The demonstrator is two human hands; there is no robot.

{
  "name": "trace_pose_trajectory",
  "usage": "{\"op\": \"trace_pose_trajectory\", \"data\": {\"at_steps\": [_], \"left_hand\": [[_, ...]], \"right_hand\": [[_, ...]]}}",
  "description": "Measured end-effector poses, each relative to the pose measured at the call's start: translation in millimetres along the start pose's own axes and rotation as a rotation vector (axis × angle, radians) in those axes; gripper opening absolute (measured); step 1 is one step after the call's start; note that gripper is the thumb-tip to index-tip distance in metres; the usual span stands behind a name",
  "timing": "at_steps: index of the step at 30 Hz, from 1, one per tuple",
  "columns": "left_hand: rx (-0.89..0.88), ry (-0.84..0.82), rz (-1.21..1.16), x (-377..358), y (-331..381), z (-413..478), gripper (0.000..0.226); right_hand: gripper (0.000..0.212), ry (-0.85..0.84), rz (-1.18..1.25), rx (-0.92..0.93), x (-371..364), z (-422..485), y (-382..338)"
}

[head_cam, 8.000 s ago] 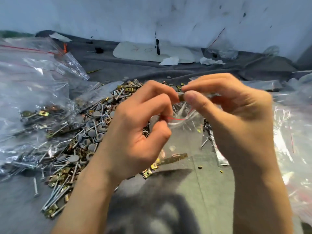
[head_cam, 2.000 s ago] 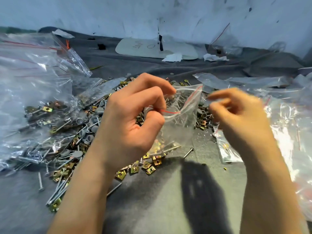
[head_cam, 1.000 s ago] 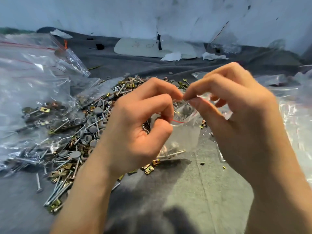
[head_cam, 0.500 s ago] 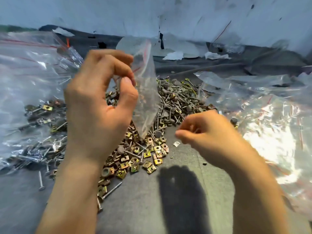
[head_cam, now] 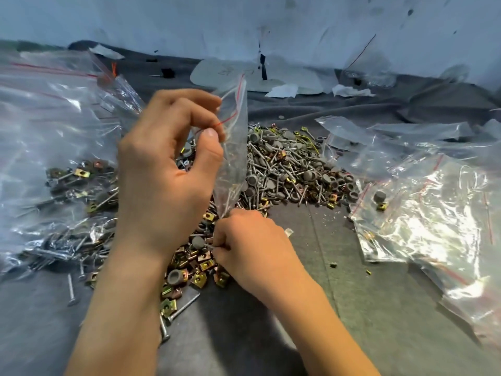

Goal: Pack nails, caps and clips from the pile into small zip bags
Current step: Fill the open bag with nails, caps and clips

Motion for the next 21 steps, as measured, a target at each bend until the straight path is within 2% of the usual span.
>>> {"op": "trace_pose_trajectory", "data": {"at_steps": [3,5,8,10,12,15,21], "left_hand": [[0.024,-0.015,-0.042,1.4,-0.7,0.2,0.012],[0.027,-0.030,-0.059,1.5,1.2,0.3,0.012],[0.013,-0.072,-0.113,-0.1,5.1,0.1,0.013],[0.006,-0.123,-0.169,-1.4,7.5,-0.5,0.012],[0.000,-0.178,-0.211,-3.1,10.1,-1.2,0.013],[0.001,-0.256,-0.257,-7.4,15.0,-2.8,0.014],[-0.043,-0.370,-0.303,-15.7,23.9,-5.5,0.014]], "right_hand": [[0.004,0.001,0.174,0.125,25.3,-12.6,9.7],[0.006,0.064,0.355,0.170,47.6,-23.4,20.5],[0.018,0.306,0.738,0.263,76.4,-38.3,32.8],[0.029,0.533,0.873,0.327,86.1,-44.2,35.1],[0.028,0.730,0.869,0.356,90.1,-45.7,32.6],[0.023,0.890,0.813,0.385,88.4,-43.5,25.8],[0.021,1.006,0.610,0.358,83.1,-38.0,21.1]]}}
Point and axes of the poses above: each hand's wrist, its own z-axis towards the middle knuckle, its own x-axis out of the back of the hand, y = z × x, the point moved 1 cm from there along z, towards the middle knuckle
